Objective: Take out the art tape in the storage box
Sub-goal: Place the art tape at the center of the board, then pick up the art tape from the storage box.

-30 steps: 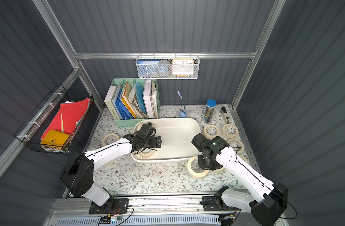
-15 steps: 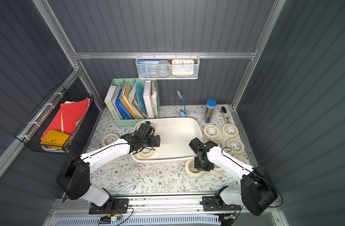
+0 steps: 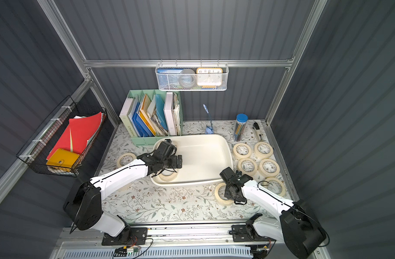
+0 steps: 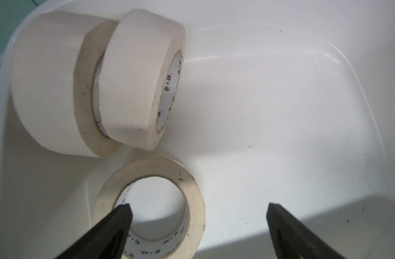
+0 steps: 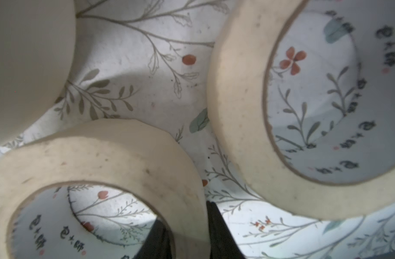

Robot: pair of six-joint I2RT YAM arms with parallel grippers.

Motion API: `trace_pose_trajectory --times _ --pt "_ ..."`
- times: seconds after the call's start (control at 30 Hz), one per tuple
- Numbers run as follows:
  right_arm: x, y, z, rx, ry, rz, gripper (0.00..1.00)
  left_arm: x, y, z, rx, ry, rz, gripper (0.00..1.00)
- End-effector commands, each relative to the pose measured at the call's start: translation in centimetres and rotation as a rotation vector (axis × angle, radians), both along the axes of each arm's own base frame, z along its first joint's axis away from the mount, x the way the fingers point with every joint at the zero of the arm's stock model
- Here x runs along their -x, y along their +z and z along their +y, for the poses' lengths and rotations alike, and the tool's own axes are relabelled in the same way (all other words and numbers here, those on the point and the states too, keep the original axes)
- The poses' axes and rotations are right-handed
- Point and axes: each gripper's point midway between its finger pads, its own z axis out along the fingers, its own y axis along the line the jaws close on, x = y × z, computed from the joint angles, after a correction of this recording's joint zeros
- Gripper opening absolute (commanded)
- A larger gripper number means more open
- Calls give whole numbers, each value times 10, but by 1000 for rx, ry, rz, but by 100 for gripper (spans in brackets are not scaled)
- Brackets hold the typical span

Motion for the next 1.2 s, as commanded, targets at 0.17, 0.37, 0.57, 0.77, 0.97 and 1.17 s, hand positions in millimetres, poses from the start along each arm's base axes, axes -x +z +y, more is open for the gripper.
trace_pose_trajectory --times 0.17,0.37,0.57,0.77,0.97,1.17 --pt "-8 2 1 -22 -44 -51 57 6 14 10 -29 11 -22 100" --pt "-14 49 -3 -21 -32 -141 63 11 11 10 -30 -9 3 100" --pt "-23 100 -12 32 -1 -198 70 25 -5 -6 28 -79 62 100" --pt "-47 145 -9 39 47 -279 71 30 -30 -7 13 -84 118 100" --pt "-61 139 4 -18 96 -203 70 25 -55 -13 24 -91 129 96" --pt "-73 126 18 -72 127 -168 70 25 -78 -15 4 -96 174 84"
